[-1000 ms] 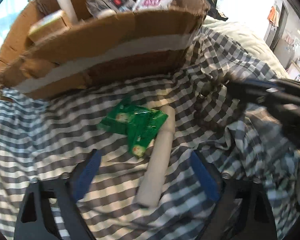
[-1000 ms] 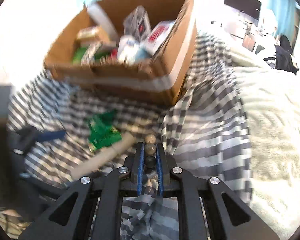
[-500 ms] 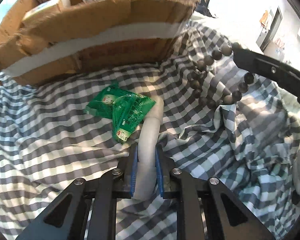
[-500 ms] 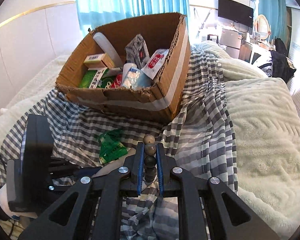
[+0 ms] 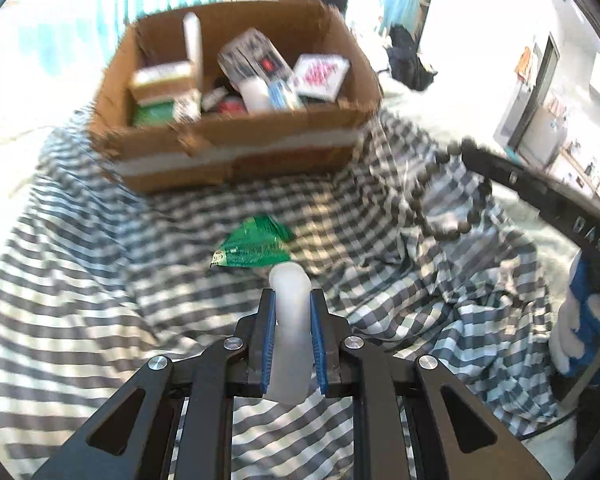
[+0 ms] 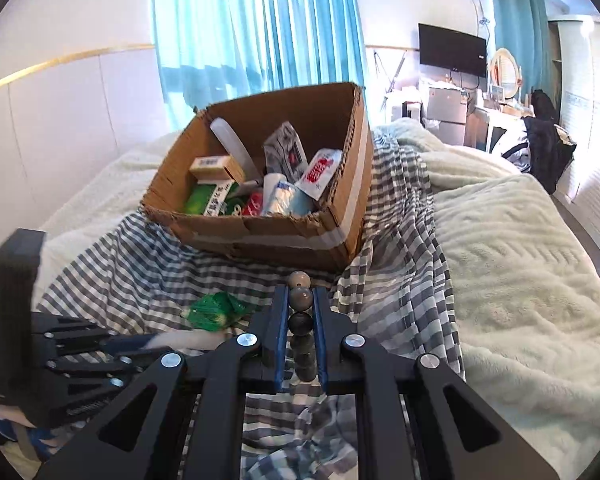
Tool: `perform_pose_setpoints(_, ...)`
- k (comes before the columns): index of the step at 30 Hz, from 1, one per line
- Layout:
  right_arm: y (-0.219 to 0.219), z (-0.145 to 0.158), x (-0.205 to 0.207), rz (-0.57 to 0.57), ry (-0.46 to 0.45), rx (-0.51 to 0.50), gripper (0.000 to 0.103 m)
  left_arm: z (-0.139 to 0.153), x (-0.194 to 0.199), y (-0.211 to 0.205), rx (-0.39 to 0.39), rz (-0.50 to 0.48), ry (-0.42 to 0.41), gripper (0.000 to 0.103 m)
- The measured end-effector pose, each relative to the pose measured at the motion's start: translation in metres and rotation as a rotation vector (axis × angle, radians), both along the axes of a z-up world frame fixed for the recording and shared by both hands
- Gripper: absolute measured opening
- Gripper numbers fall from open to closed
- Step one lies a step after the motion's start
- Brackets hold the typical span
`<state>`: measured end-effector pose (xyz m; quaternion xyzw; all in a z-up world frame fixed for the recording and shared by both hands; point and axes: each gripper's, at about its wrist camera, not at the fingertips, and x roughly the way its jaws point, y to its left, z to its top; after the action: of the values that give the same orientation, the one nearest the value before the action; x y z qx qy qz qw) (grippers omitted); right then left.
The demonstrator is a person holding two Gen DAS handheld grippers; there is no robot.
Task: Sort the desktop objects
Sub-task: 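Lift the white item and bead bracelet and carry both over the box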
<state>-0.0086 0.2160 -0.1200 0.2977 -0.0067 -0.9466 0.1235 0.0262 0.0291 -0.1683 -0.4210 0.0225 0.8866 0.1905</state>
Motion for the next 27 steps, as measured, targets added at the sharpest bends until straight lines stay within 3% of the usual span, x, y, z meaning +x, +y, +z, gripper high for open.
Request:
perform_pose_setpoints(13,-0.027,0.021,0.021,0.015,0.059,-0.004,0.011,0.068,-0.004,-0.048,0.087,0.104,0.154,0.016)
perform_pose_setpoints(27,-0.040,0.079,0.014,0.001,0.210,0.047,0.011,0.129,-0.019,-0.050,0.098,0.155,0.361,0.016)
